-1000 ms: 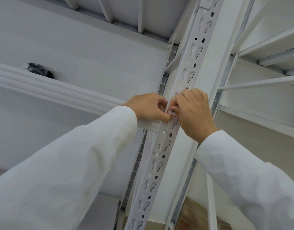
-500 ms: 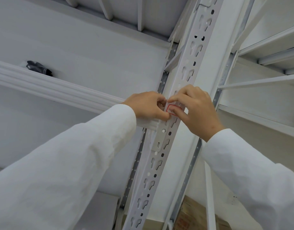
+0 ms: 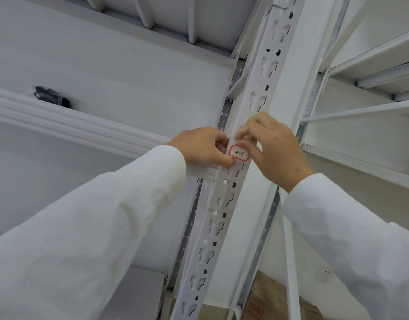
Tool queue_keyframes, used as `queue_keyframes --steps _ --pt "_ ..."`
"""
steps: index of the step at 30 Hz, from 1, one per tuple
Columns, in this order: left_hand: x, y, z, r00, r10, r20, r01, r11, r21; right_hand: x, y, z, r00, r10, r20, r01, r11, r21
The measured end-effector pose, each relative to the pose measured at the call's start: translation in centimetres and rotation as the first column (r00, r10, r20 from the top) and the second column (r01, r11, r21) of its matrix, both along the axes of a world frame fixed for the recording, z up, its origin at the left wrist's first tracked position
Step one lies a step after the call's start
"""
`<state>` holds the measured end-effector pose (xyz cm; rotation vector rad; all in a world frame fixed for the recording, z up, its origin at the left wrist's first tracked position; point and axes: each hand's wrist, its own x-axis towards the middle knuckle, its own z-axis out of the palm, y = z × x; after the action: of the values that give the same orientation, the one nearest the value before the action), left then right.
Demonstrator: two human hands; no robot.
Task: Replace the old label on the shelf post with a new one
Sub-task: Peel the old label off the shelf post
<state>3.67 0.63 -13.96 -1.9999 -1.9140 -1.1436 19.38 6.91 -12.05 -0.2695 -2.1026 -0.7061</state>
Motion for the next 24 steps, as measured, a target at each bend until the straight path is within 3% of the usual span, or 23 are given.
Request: queue_keyframes --steps 3,10,19,24 --pt "0.0 0.0 0.0 1.0 -0.002 -0.002 0.002 1.0 0.003 -0.1 0.1 -0.5 0.997 -0.046 0.058 0.04 0.994 0.106" --pt "0.0 0.2 0.0 1.0 0.005 -0.013 -0.005 1.0 0.01 -0.4 0.8 -1.0 0.992 -0.122 0.024 0.113 0.962 0.247" --pt "0.0 -0.2 0.0 1.0 -0.014 0.012 0.014 1.0 -0.004 0.4 0.3 -0.6 0.998 0.065 0.002 -0.065 0.997 -0.043" --pt "0.0 0.0 0.0 1.0 -0.006 -0.023 0.006 1.0 0.0 0.7 -0.2 -1.3 0.978 0.143 -0.155 -0.171 0.968 -0.183"
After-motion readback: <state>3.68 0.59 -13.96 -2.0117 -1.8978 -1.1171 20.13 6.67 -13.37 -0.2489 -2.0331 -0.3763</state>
